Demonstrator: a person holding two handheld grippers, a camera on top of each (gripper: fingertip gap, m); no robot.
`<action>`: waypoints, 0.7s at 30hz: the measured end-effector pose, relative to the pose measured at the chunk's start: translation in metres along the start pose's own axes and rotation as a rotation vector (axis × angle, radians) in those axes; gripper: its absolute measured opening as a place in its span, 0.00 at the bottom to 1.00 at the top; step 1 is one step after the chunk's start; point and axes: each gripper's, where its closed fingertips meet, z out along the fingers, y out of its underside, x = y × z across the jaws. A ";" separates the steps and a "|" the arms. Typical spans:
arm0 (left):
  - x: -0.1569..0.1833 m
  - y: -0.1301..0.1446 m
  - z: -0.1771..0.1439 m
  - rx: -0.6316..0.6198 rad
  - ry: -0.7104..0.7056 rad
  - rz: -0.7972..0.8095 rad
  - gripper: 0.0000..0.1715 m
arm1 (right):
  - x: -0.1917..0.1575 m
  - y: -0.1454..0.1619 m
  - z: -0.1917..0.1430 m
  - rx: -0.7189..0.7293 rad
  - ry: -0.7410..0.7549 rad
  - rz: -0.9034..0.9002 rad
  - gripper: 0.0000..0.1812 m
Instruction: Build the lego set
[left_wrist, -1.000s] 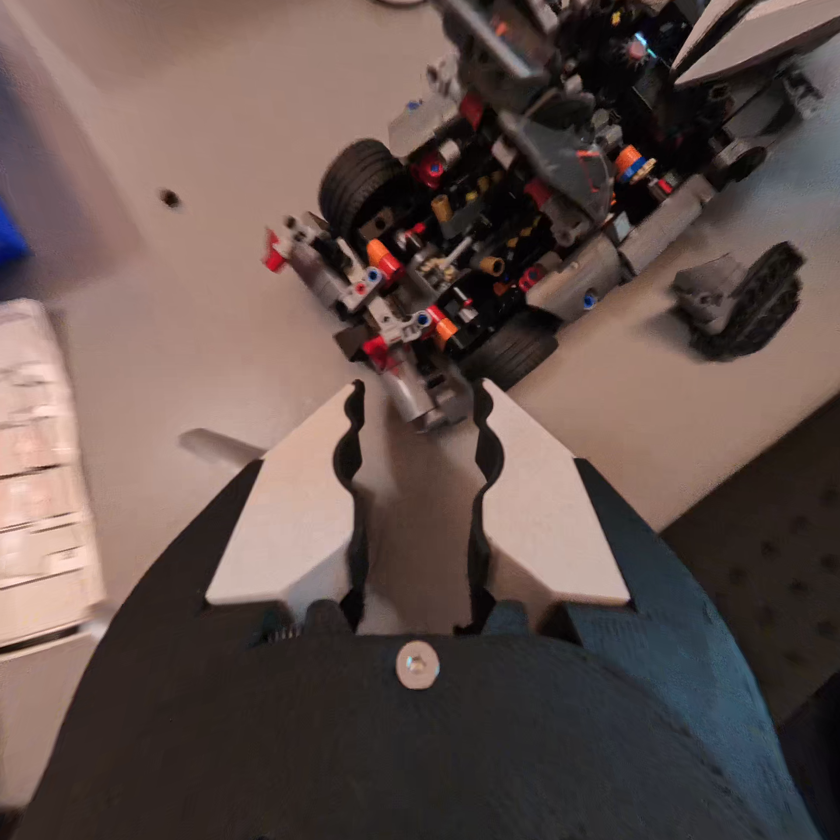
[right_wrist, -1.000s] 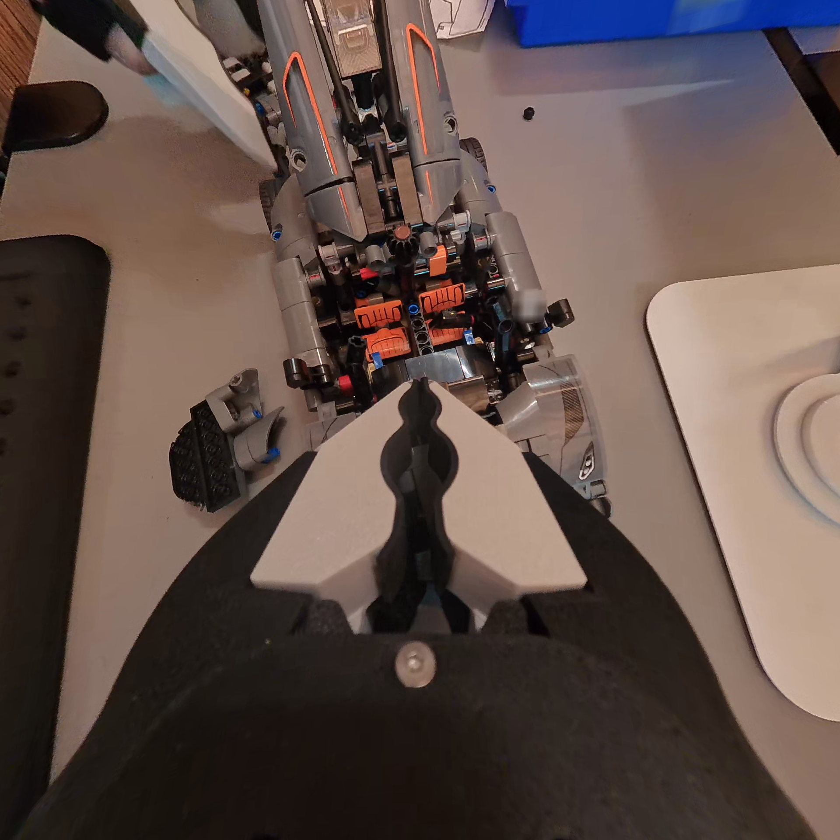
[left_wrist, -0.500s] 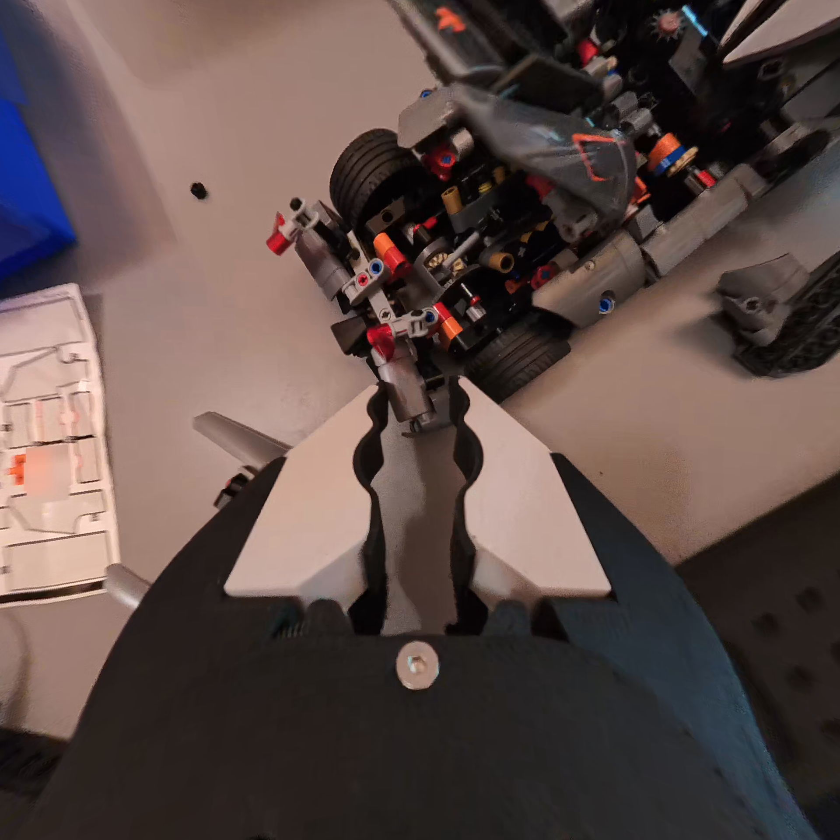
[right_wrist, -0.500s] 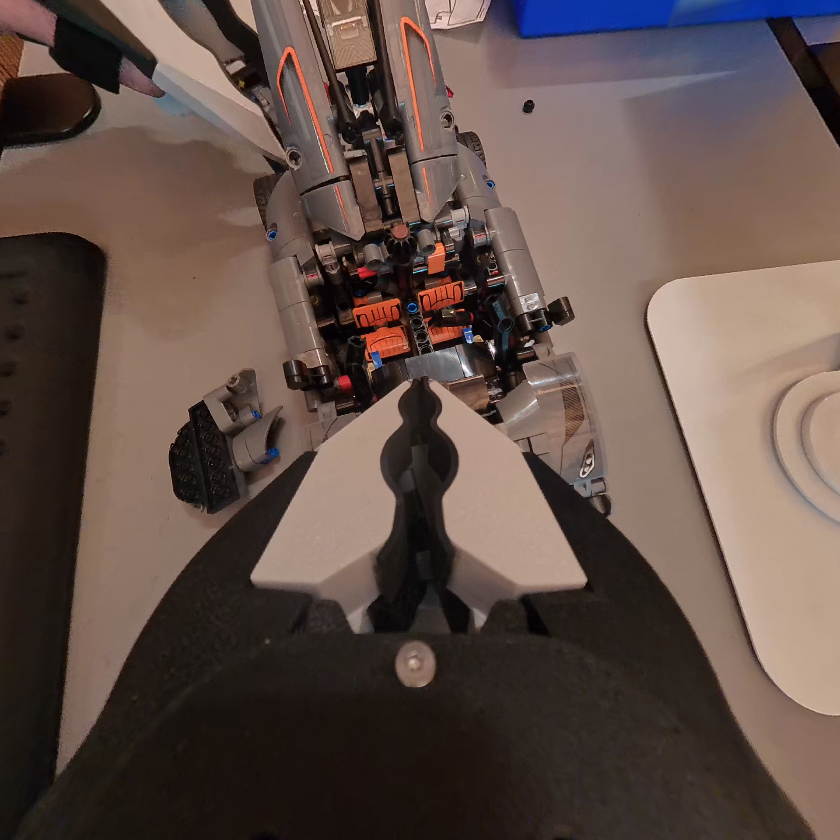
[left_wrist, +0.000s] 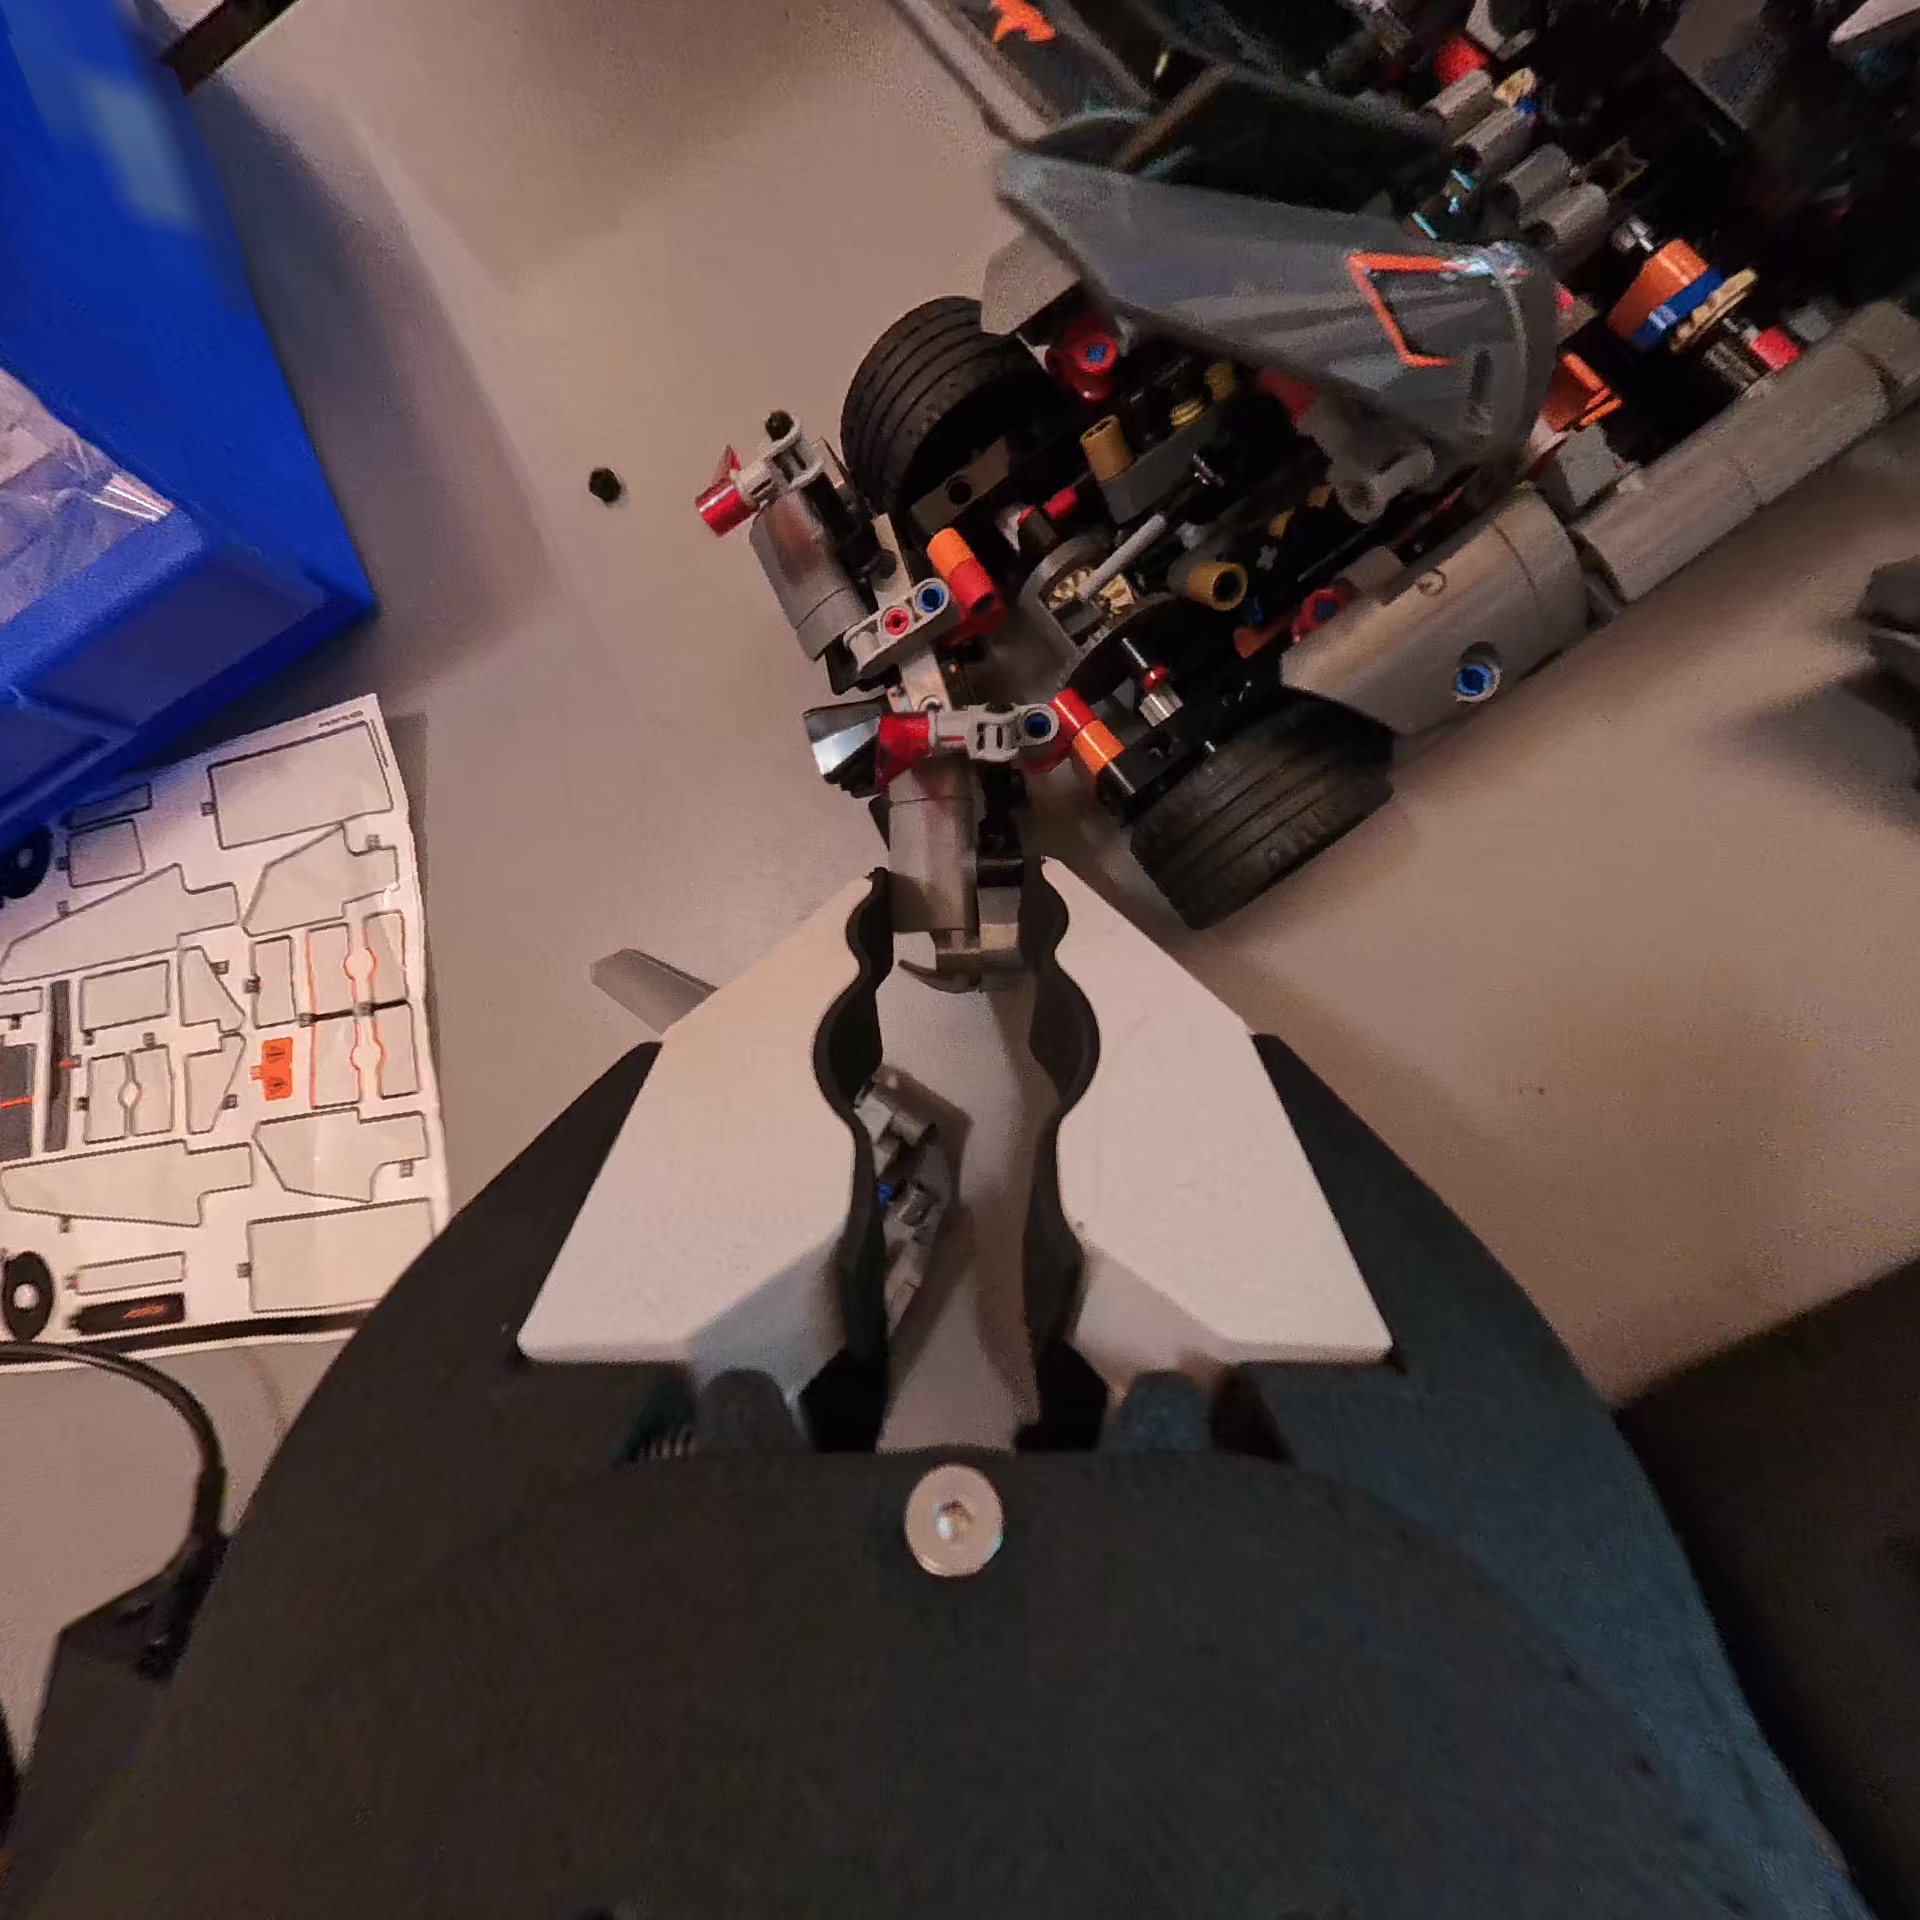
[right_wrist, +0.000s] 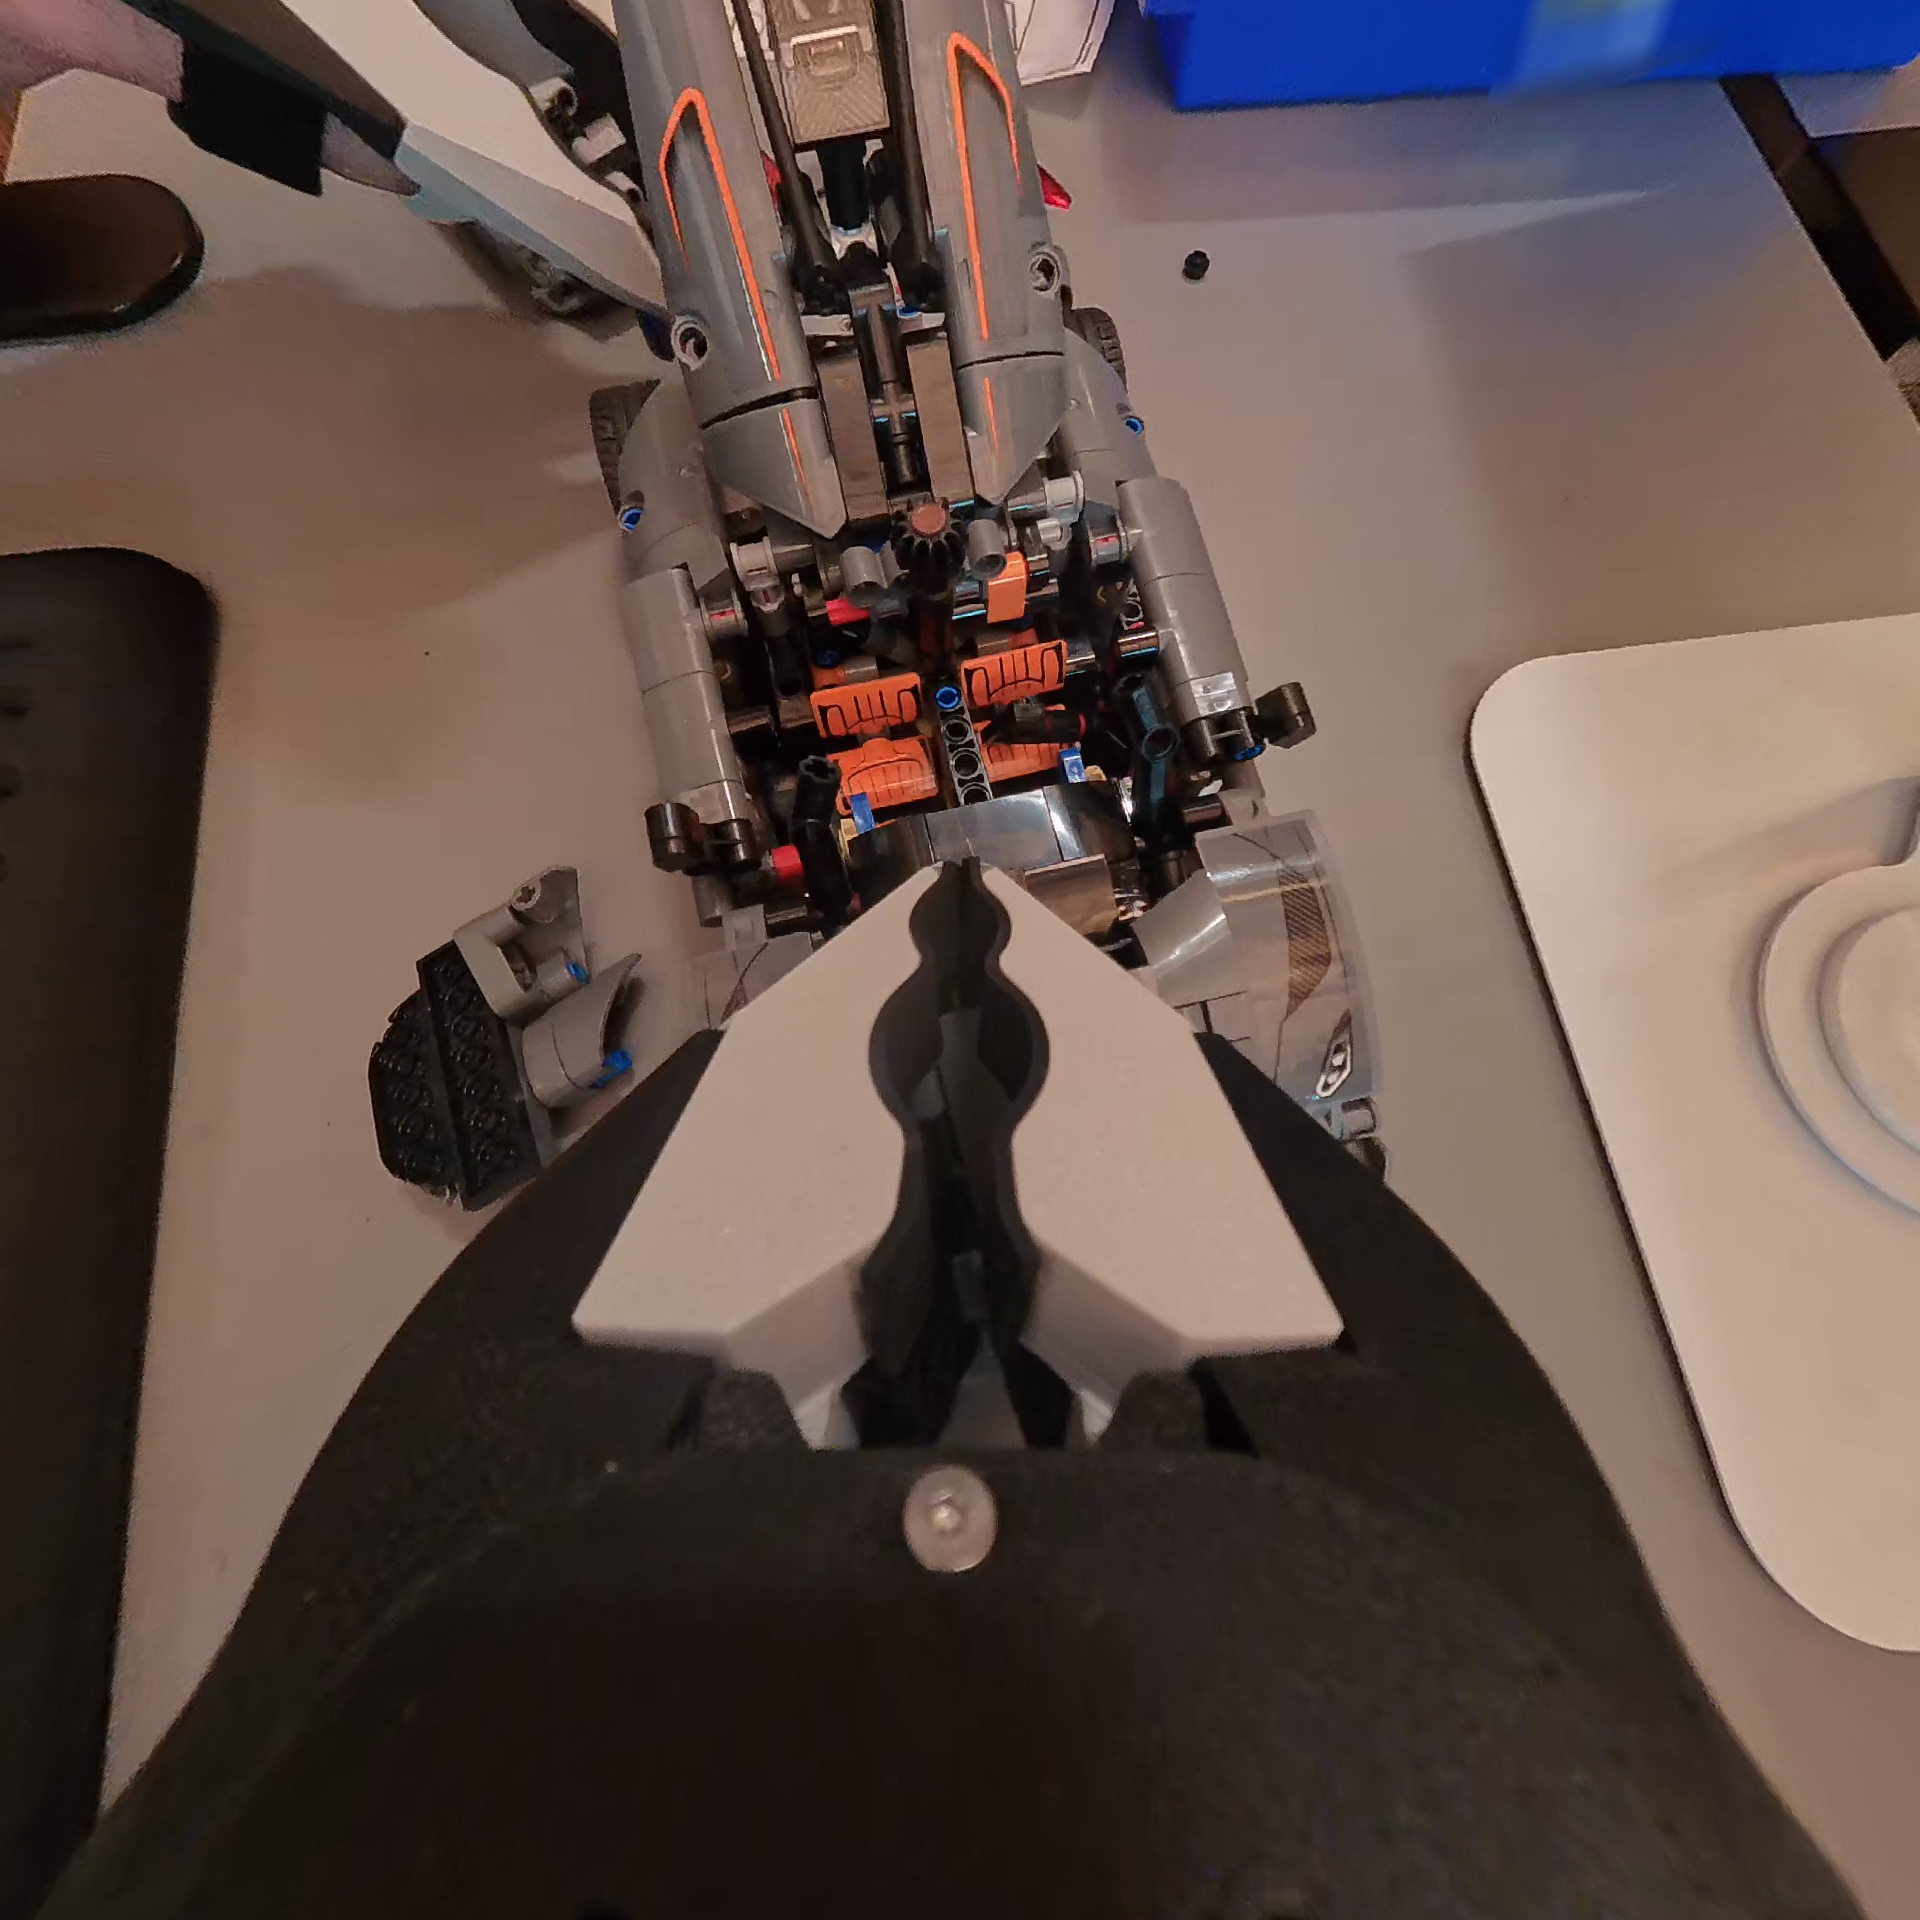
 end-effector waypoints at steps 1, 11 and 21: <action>-0.001 -0.001 0.000 -0.007 -0.018 0.030 0.12 | 0.000 0.000 0.000 -0.003 0.001 0.001 0.00; 0.000 -0.021 -0.021 -0.086 -0.387 0.466 0.12 | 0.001 0.000 -0.003 -0.004 0.000 0.002 0.00; -0.004 -0.005 -0.018 0.048 -0.250 0.379 0.07 | 0.002 0.001 -0.002 -0.017 0.023 -0.013 0.00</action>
